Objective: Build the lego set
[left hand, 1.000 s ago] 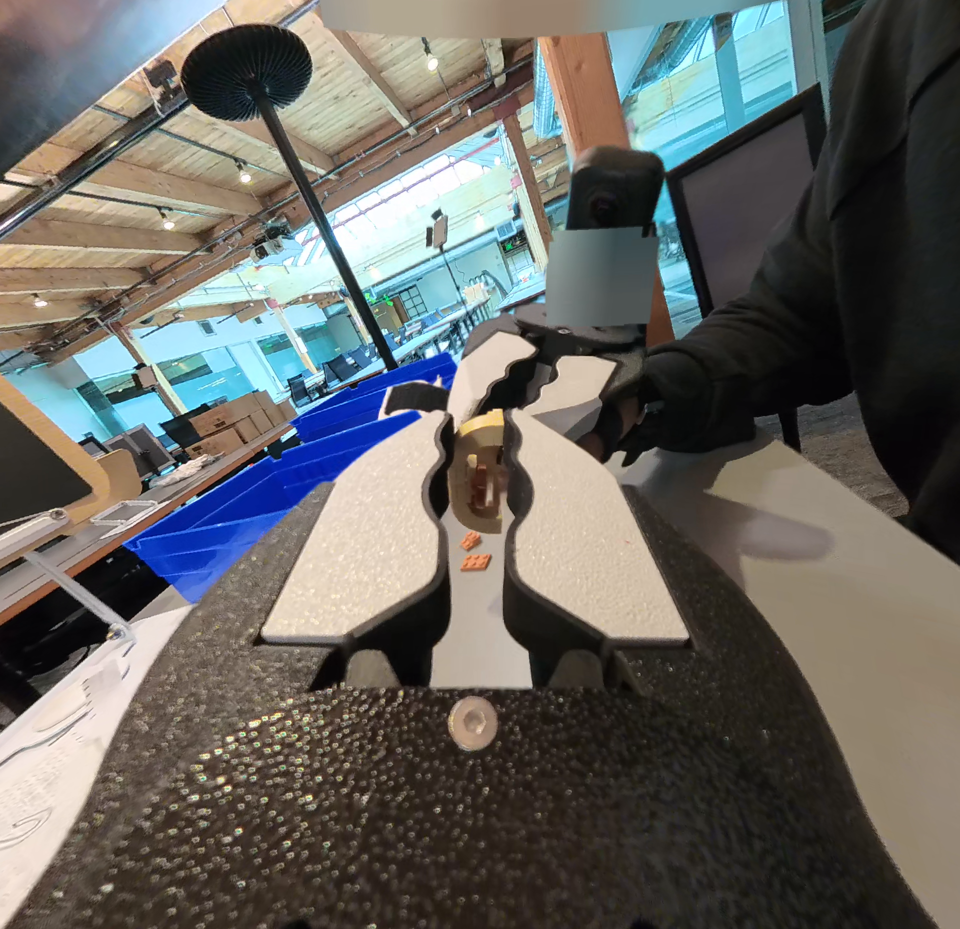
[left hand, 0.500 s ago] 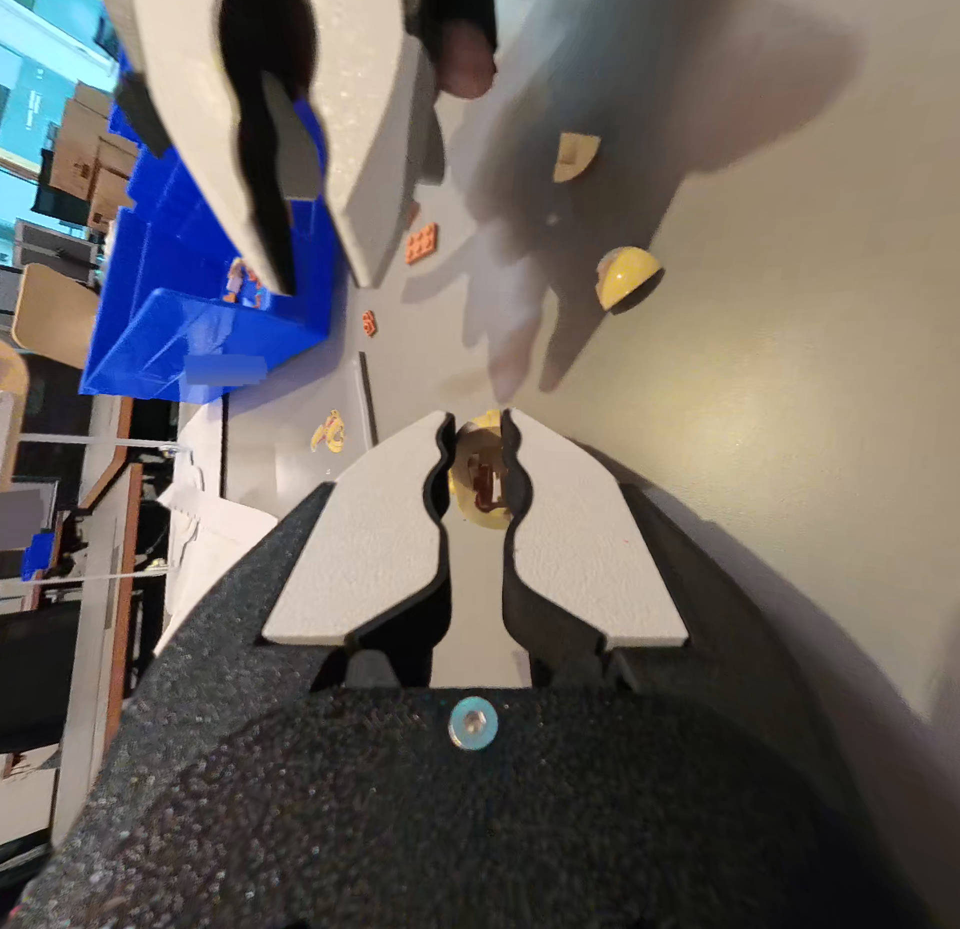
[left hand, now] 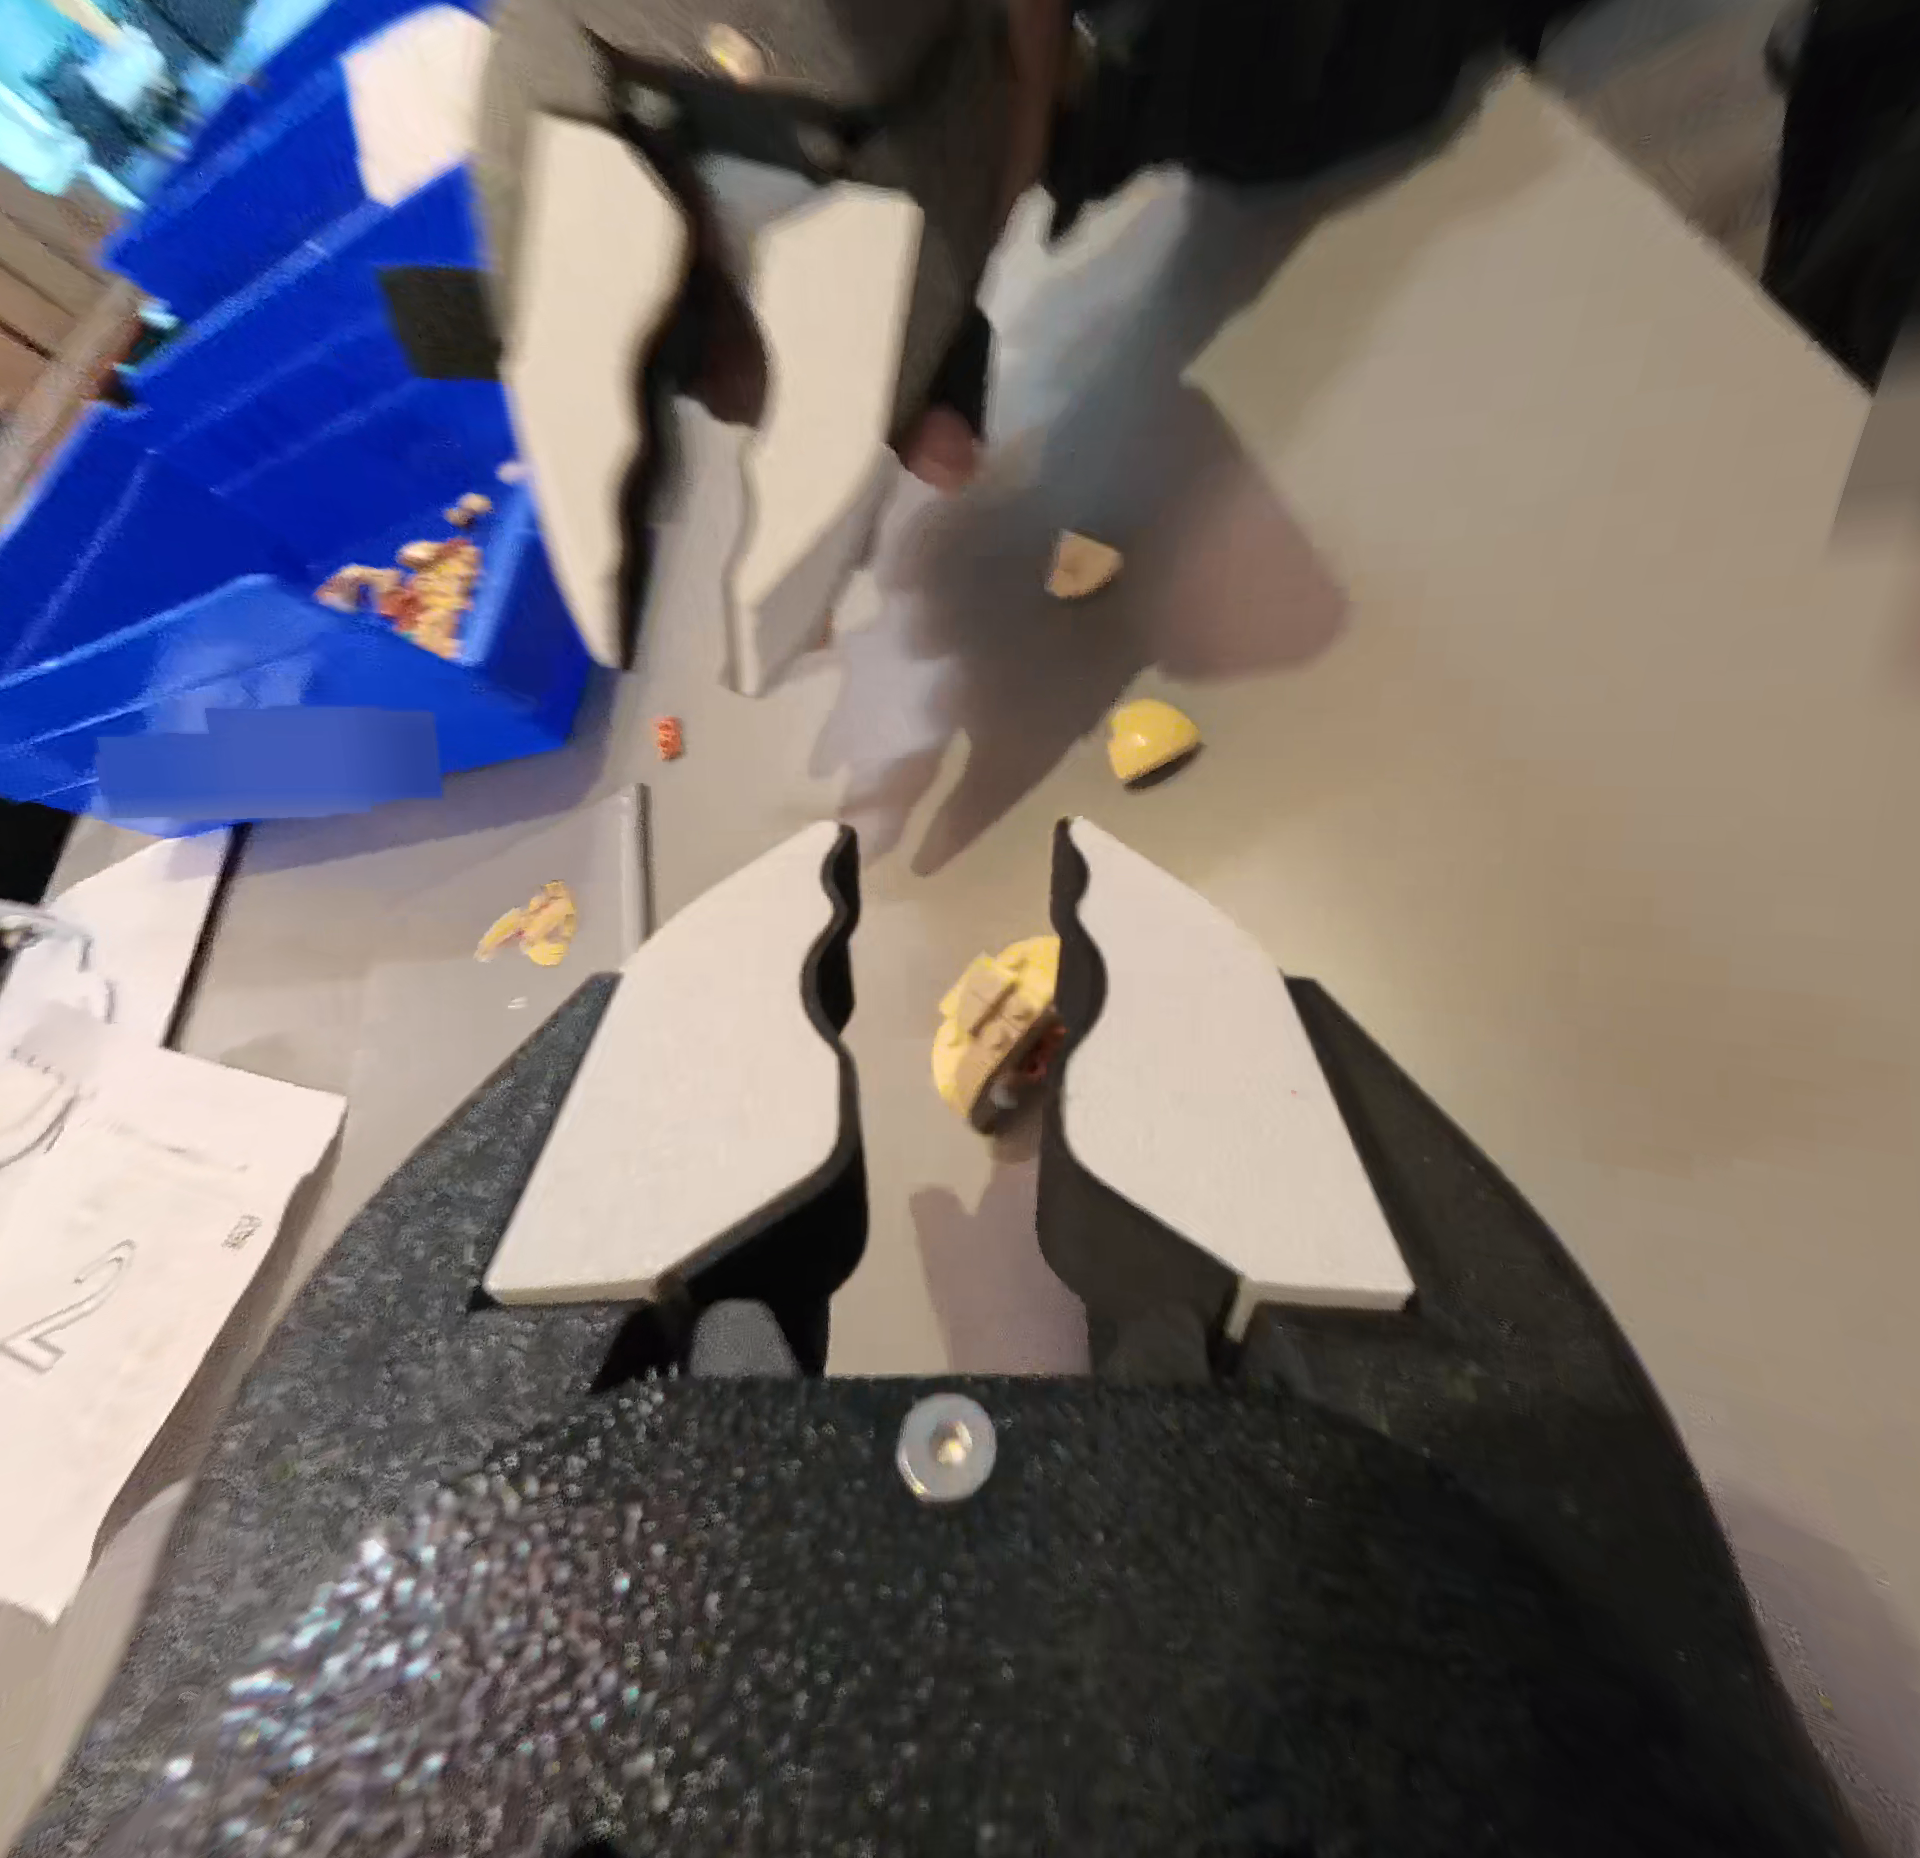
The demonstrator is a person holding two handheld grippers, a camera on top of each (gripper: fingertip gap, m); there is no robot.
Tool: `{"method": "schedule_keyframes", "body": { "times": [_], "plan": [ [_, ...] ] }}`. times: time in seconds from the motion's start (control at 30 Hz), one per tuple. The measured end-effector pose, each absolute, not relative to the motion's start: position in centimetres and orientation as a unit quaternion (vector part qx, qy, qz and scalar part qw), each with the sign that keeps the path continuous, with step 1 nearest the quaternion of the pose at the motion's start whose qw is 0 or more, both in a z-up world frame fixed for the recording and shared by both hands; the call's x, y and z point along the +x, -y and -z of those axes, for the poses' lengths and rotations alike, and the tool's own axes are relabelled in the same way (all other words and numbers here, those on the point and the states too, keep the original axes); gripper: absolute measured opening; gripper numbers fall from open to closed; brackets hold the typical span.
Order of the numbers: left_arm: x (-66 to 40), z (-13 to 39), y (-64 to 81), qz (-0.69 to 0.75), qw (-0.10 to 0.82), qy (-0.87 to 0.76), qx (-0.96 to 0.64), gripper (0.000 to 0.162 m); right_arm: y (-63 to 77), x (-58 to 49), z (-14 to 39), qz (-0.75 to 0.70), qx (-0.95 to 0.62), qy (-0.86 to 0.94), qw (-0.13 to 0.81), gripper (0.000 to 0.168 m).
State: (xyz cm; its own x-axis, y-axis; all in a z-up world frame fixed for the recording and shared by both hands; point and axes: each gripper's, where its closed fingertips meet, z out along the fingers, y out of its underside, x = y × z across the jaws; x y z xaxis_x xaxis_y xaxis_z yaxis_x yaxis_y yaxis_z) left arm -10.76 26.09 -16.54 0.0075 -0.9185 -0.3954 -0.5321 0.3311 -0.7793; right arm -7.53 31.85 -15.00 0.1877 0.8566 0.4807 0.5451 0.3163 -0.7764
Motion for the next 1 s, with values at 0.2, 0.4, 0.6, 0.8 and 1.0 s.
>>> {"method": "schedule_keyframes", "body": {
  "times": [0.2,0.4,0.6,0.8,1.0],
  "plan": [
    [-15.1,12.6,-33.3,0.182,0.581,-0.477,-0.634,0.035,-34.5,-6.2,15.6,-0.123,-0.622,0.572,0.520,0.023],
    [-15.6,11.2,-34.6,0.166,0.648,-0.394,-0.630,0.032,-36.1,-4.9,16.0,-0.111,-0.631,0.537,0.549,0.022],
    [-13.8,14.3,-34.4,0.103,0.621,-0.444,-0.638,0.031,-37.0,-3.3,15.6,-0.143,-0.642,0.487,0.574,0.020],
    [-14.8,15.5,-35.3,0.102,0.603,-0.433,-0.662,0.030,-36.8,-2.7,14.9,-0.188,-0.652,0.452,0.579,0.020],
    [-15.5,16.3,-36.2,0.062,0.592,-0.425,-0.682,0.029,-37.2,-2.7,16.7,-0.136,-0.682,0.460,0.552,0.019]
  ]
}}
